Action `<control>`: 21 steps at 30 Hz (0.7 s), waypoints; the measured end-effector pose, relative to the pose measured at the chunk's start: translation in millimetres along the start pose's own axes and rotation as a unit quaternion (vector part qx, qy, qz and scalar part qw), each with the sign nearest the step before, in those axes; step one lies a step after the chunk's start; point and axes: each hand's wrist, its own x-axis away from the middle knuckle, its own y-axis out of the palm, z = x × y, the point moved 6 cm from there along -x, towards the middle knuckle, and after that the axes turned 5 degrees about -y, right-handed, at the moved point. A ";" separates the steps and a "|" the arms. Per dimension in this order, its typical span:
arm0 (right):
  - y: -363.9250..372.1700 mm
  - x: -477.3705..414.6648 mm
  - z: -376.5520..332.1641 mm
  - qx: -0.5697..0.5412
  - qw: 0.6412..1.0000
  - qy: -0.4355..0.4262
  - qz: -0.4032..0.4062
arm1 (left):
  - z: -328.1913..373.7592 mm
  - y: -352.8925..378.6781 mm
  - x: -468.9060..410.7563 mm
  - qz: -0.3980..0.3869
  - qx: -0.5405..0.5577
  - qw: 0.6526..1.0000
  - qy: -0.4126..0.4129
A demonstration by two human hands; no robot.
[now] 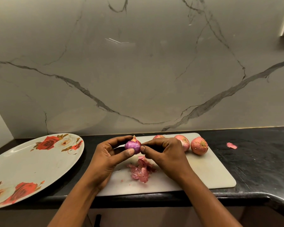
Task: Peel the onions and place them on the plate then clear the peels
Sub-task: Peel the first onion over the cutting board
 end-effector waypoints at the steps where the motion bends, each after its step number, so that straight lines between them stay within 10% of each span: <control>1: -0.4 -0.3 0.1 0.002 1.000 0.000 0.002 | -0.4 -0.3 -0.3 -0.002 -0.003 1.000 0.000; 21: -0.1 -0.6 11.3 -0.037 0.997 0.058 0.020 | -3.6 1.0 -1.1 -0.035 0.009 0.999 -0.019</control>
